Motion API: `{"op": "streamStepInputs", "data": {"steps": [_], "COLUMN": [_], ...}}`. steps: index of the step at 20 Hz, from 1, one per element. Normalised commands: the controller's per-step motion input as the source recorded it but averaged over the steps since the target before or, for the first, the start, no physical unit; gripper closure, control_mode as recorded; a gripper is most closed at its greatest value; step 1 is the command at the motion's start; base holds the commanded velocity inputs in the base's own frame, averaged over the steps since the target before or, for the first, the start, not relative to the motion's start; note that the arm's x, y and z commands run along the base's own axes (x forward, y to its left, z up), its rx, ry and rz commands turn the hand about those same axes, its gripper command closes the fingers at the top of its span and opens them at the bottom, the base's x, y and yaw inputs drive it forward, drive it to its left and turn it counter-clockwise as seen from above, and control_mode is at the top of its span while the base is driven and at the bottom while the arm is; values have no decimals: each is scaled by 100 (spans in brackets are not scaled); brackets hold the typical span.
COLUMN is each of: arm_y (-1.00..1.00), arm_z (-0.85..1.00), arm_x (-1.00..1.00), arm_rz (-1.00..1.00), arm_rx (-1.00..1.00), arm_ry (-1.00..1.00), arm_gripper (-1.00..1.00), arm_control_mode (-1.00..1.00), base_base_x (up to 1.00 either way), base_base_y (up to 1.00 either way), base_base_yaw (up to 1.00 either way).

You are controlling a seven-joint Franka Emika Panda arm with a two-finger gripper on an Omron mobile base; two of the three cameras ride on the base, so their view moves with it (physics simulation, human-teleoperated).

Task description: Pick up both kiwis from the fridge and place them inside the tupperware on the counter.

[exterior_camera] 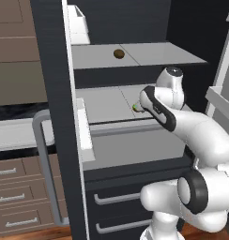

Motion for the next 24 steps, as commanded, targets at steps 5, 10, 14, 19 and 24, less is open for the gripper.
{"op": "streamStepInputs", "data": {"steps": [5,10,14,19,24], "arm_y": [0,0,0,0,-1], "arm_z": [-22,-30,-35,-18,-12], "arm_x": [53,38,25,23,23], "arm_rz": [0,0,0,0,0], "arm_rx": [0,0,0,0,0], "arm_ry": [1,1,0,0,0], "arm_gripper": [-100,-100,-100,-100,-100], "arm_control_mode": [-100,-100,-100,-100,-100], "base_base_x": [0,0,0,0,0], "base_base_y": [0,0,0,0,0], "base_base_yaw": [0,0,0,0,0]}}
